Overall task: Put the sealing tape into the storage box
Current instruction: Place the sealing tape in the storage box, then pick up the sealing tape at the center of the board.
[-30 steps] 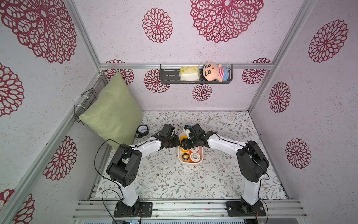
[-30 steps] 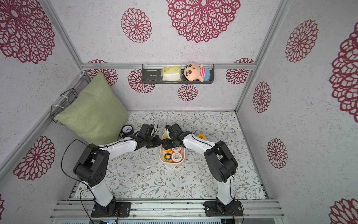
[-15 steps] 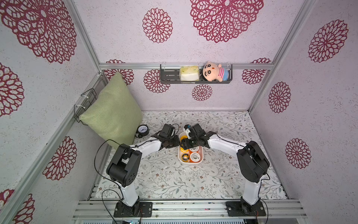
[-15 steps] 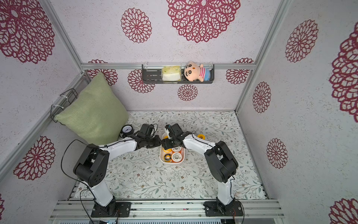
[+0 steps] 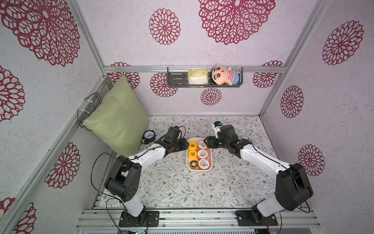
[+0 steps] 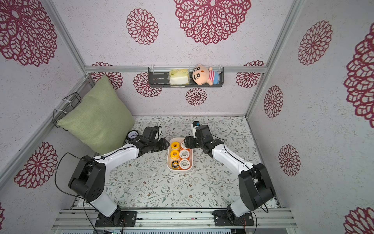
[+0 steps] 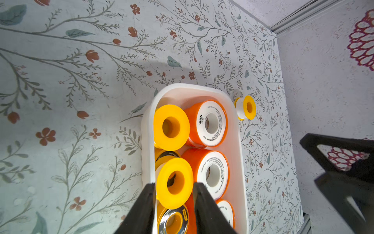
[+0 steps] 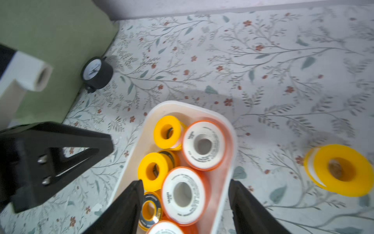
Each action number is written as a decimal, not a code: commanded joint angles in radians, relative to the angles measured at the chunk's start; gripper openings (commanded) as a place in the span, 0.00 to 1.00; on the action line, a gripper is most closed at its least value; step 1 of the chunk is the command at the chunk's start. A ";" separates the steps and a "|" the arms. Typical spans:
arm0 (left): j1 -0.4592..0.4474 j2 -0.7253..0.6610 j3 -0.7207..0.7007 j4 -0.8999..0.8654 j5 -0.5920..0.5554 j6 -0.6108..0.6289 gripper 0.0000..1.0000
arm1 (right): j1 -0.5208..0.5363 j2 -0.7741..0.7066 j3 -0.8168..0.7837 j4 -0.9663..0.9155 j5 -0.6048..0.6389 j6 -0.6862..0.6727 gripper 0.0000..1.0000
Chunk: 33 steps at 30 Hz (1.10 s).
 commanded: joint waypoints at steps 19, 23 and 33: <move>-0.010 -0.039 -0.104 -0.012 -0.010 0.002 0.36 | -0.279 0.079 -0.068 -0.016 0.077 -0.058 0.87; -0.011 -0.030 -0.110 -0.008 0.001 0.001 0.33 | -0.290 0.121 -0.042 -0.025 0.087 -0.071 0.87; -0.018 -0.013 -0.128 0.033 0.046 0.001 0.31 | -0.303 0.211 0.026 -0.050 0.072 -0.092 0.84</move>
